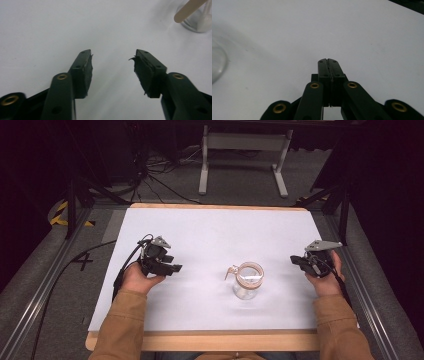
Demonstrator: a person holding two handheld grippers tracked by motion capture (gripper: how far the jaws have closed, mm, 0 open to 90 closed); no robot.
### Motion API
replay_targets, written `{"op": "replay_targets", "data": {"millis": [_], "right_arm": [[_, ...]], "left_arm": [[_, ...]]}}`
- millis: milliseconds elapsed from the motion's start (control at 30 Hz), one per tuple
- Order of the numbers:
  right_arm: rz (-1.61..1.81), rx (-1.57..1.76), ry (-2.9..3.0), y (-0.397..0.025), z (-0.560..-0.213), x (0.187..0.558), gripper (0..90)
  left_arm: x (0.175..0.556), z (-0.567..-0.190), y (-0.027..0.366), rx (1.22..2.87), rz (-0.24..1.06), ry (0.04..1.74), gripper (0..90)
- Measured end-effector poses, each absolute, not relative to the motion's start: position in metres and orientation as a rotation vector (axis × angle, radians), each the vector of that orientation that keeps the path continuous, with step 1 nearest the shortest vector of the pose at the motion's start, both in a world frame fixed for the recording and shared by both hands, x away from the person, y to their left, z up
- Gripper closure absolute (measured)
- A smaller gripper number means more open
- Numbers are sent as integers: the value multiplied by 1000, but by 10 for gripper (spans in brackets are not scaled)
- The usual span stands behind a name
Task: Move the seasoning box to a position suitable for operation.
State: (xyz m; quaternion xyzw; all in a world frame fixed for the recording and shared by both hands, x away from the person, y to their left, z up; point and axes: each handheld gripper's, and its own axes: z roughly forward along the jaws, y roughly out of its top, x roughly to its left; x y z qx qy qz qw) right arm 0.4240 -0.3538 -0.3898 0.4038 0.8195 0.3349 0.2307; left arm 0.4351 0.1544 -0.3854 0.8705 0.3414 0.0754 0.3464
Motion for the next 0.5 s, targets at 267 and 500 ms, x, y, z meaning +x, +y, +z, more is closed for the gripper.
{"op": "replay_targets", "data": {"millis": [267,500], "right_arm": [[942,1076,2324,-343,-387,421,896],[1021,991,2424,-318,-384,416,895]], "left_arm": [[431,-375,152,2240,249,944,402],[425,-364,145,2239,267,907,403]]}}
